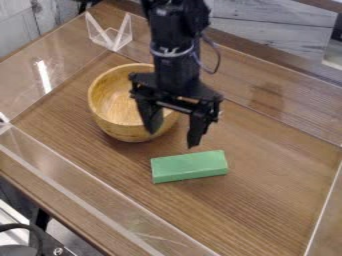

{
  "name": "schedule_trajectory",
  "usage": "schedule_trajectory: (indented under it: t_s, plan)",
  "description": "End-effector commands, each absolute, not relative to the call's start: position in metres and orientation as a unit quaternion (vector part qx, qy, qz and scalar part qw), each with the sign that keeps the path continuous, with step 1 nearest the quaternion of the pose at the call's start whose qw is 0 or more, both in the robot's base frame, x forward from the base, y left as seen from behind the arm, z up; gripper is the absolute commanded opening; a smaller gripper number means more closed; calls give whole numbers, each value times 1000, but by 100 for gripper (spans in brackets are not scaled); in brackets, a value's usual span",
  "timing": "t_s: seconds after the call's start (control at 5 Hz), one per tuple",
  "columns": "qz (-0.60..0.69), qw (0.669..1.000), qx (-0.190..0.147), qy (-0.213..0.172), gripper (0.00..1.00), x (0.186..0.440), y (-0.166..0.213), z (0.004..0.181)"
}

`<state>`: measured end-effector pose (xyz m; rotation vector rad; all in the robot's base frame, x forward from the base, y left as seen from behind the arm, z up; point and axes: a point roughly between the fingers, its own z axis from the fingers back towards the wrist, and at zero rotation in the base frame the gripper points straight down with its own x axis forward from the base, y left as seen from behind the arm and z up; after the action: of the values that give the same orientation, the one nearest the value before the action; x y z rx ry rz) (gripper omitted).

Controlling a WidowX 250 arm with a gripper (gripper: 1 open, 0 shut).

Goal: Remove the green block from inside the brown bowl and put it on the table

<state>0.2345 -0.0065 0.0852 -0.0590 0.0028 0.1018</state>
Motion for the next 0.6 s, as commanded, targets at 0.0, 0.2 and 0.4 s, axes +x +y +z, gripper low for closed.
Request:
schedule_trajectory:
  t_s: [0.0, 0.2, 0.4]
  plan:
    - [8, 999, -36, -25, 100, 252, -16, 113]
    - [18, 999, -35, -28, 100, 258, -20, 133]
    - [25, 999, -34, -33, 100, 260, -25, 152]
